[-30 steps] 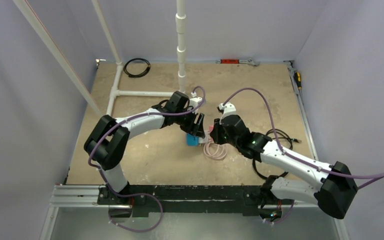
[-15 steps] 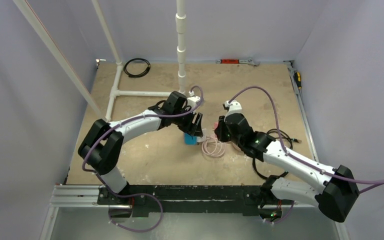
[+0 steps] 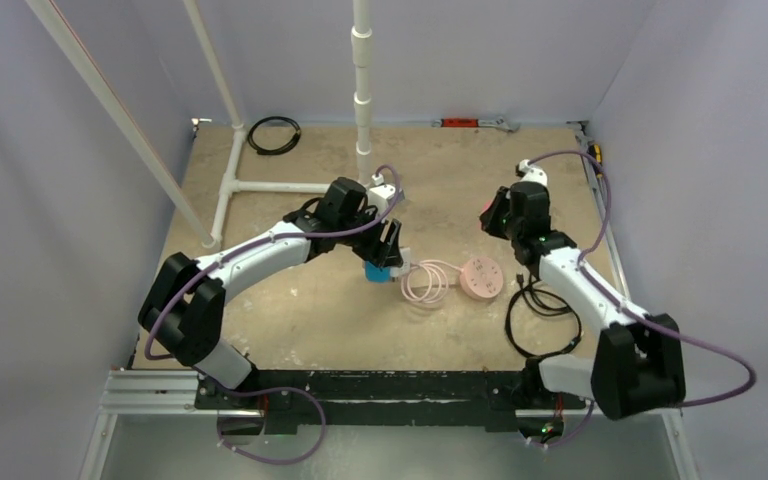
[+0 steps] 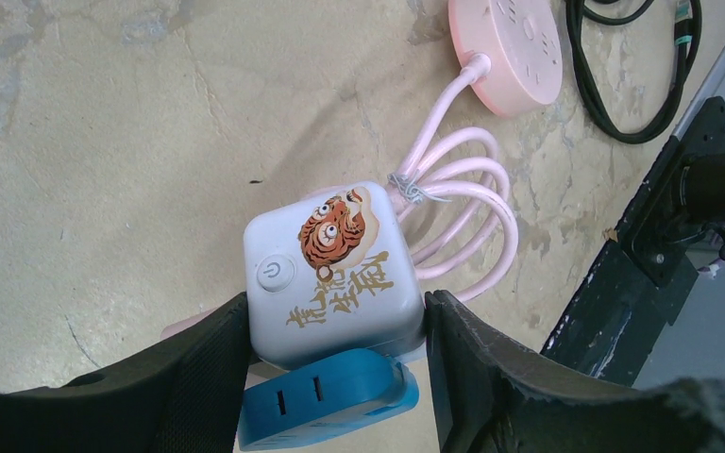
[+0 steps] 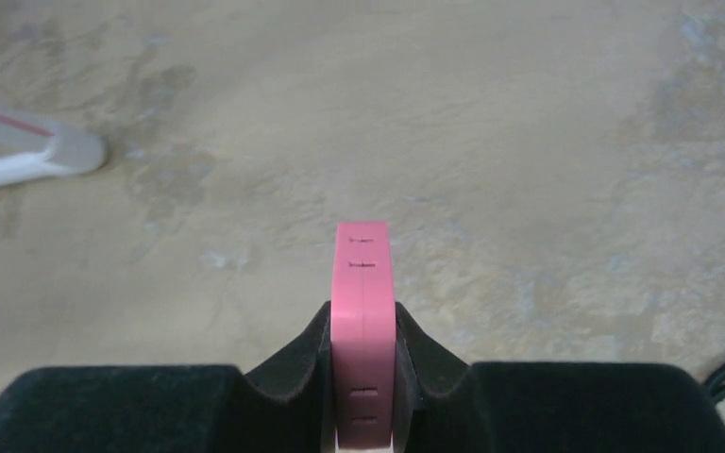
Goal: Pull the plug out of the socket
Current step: Place the plug at the center of the board.
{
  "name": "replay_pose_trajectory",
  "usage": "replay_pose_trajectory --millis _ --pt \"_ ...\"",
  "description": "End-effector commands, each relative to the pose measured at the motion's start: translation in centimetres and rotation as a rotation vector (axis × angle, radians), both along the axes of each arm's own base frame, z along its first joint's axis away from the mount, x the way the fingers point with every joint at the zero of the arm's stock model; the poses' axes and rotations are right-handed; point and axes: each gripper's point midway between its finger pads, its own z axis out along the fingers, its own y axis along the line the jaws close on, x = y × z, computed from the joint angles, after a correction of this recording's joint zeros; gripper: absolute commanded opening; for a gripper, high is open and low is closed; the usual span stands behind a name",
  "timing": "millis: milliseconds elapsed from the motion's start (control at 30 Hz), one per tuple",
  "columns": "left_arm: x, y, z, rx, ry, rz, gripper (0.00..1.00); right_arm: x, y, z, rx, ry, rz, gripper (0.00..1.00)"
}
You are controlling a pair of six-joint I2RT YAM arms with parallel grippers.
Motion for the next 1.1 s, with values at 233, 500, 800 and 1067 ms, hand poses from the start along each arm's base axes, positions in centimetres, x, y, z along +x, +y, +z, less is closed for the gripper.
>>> replay_pose_trajectory --millis 233,500,800,1067 --pt "0.4 -1.5 2.9 -0.107 -0.042 -0.030 0.00 6.1 -7.6 -3.9 0.064 0.043 -0.115 0.00" --pt "0.6 -1.4 2.7 -0.099 -0.046 -0.015 0.00 6.7 -8.4 -7.3 0.097 0.111 -0.120 0.04" --pt "0.7 -1.4 1.8 -0.084 -0.021 -0.007 0.00 6.3 -10.2 -8.2 0.045 0.134 -0.202 0.27" --pt "0.7 -1.4 1.2 -0.074 -0.007 0.000 0.00 6.0 -10.6 -8.4 0.033 0.148 -0.225 0.54"
